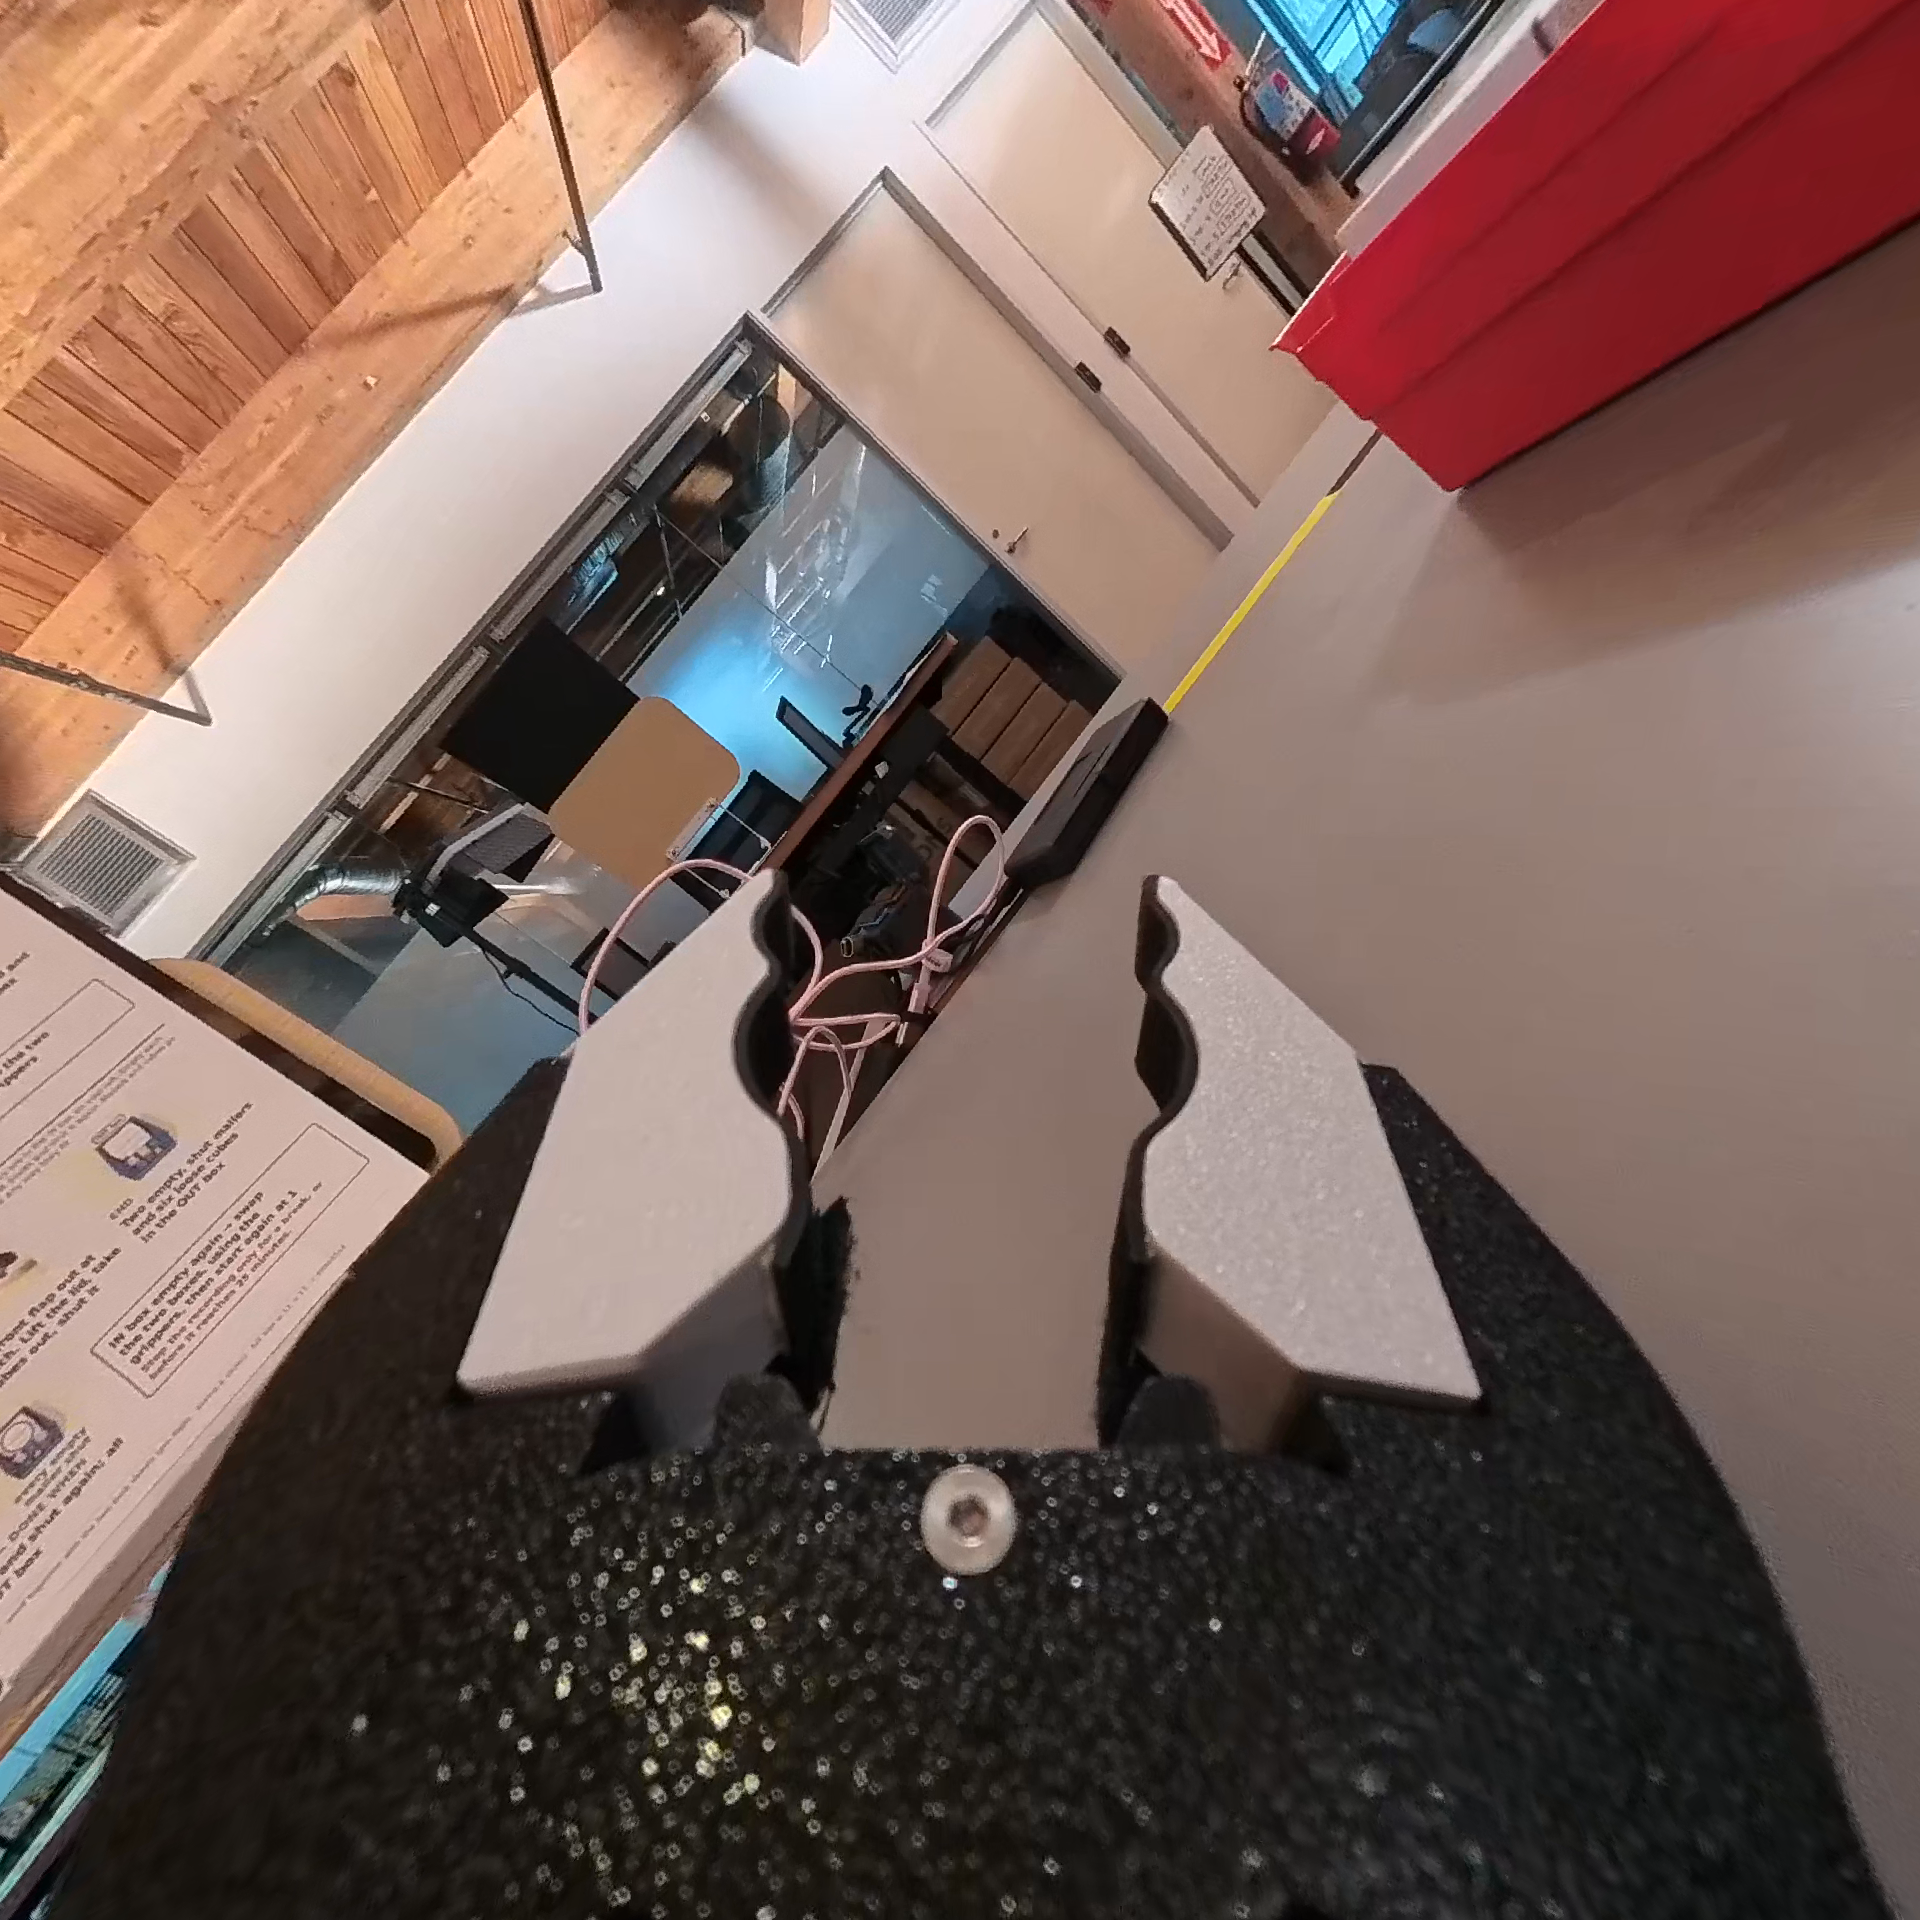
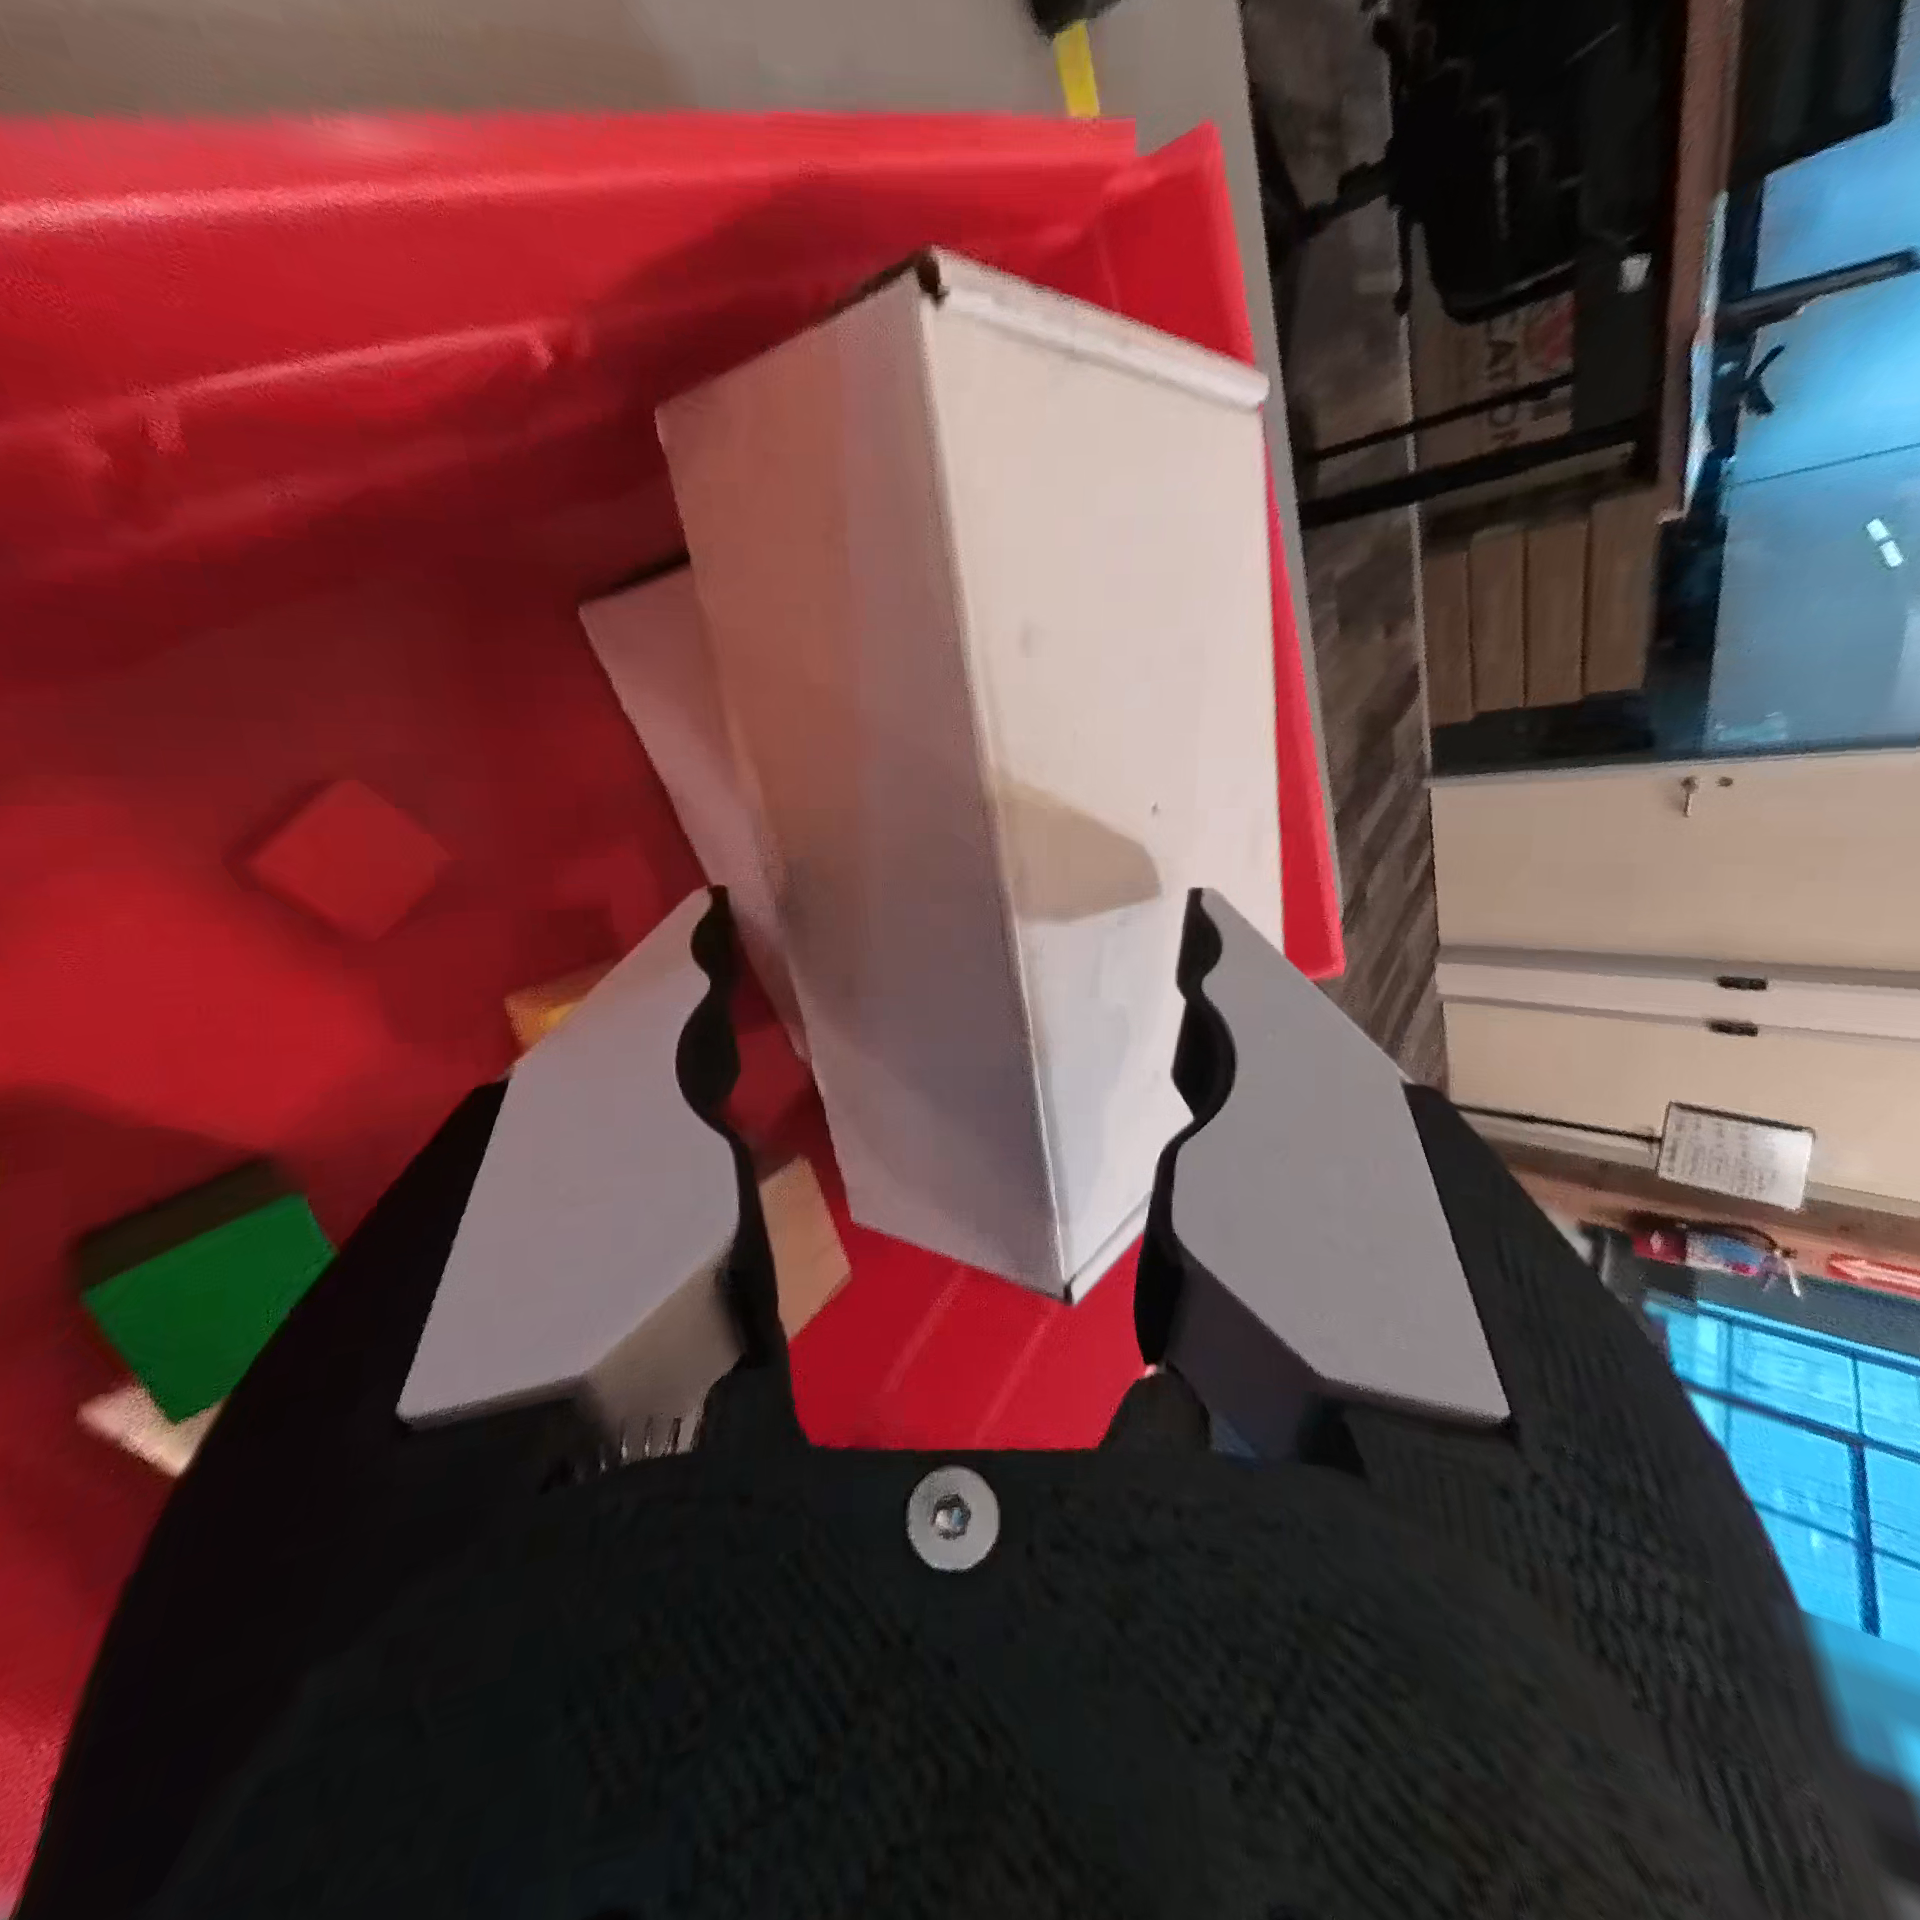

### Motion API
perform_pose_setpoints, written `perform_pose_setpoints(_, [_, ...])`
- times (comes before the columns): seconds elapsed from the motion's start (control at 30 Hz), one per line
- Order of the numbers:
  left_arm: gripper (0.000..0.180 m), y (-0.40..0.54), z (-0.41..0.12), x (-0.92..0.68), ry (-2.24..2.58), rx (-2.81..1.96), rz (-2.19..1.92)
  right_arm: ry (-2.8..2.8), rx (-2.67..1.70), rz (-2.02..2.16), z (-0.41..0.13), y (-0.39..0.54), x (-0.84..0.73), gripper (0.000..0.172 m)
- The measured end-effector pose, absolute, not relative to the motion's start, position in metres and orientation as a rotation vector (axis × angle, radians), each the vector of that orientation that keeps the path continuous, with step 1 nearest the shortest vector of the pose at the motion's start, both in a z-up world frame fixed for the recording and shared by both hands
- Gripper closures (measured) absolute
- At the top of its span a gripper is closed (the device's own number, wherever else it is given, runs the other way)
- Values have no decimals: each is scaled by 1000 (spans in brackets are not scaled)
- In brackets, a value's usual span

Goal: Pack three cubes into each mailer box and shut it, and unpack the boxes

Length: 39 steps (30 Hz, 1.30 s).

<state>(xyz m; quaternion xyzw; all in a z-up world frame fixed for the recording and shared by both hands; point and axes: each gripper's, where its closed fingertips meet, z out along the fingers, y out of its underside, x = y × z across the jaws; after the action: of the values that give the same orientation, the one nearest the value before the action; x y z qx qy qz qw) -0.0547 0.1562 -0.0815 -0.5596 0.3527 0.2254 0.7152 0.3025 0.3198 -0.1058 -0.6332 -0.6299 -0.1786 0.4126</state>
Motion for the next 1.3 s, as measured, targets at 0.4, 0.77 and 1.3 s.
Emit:
perform_pose_setpoints(0.4, [115, 158, -91, -52, 784, -1300, 423, -1329, -1670, -642, -87, 342, 336, 110])
perform_pose_setpoints(0.77, [110, 143, -79, -41, 820, -1226, 373, -798, -1407, -515, -28, 303, 363, 112])
perform_pose_setpoints(1.3, [70, 111, -30, -82, 526, -1227, 382, -233, -1584, -50, -79, 254, 435, 109])
